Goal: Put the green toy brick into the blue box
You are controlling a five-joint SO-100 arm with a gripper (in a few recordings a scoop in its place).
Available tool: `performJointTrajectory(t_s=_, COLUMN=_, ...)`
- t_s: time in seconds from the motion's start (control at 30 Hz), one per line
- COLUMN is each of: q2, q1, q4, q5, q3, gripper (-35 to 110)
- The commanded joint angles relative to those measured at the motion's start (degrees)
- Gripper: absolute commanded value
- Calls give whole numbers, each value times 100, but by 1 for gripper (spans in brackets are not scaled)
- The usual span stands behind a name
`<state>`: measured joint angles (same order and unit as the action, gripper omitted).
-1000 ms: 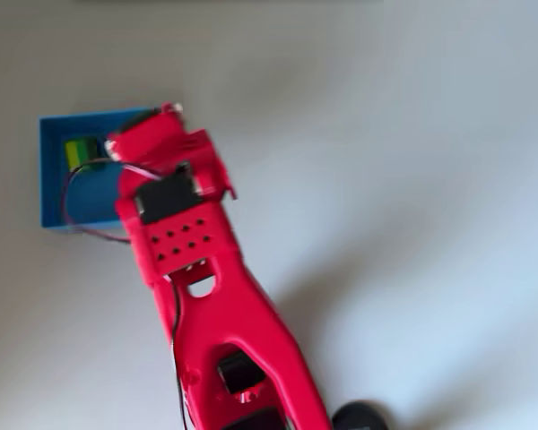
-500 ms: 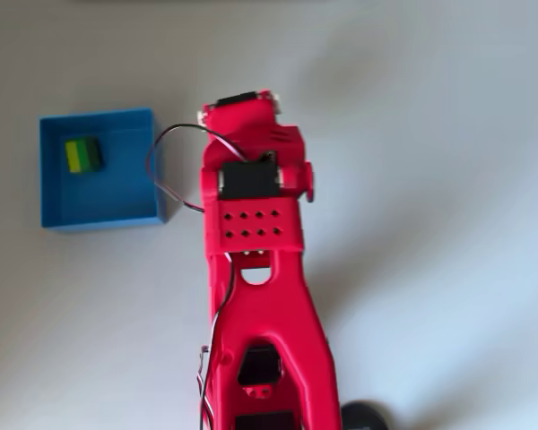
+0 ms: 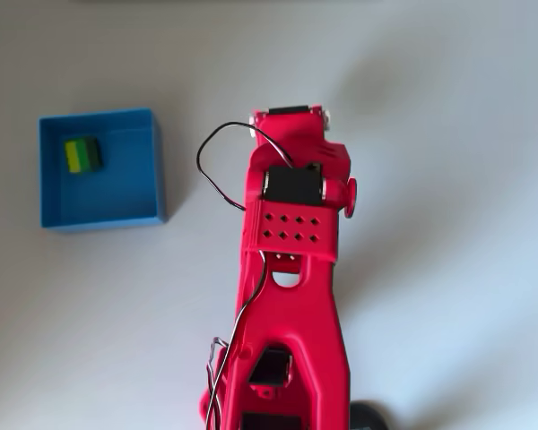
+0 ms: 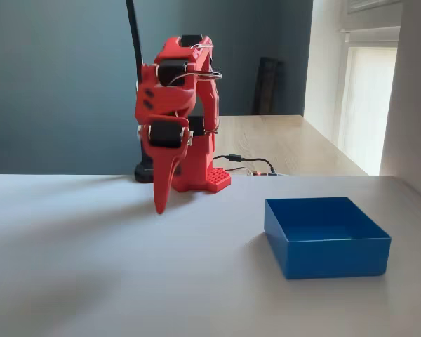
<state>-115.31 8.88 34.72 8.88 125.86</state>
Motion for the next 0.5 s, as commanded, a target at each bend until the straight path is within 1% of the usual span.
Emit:
performJointTrajectory(t_s=0.0, q2=-149, q1=-18, q4=-62, q5=0, q3=229, gripper=0)
performJointTrajectory(t_s=0.23, q2=-246, q1=-255, q4=-70, q5=-114, q3=993, gripper=0)
performJointTrajectory(t_s=0.47, q2=-448, q1=-378, q4=-70, q5=-369, q3=1389, gripper=0)
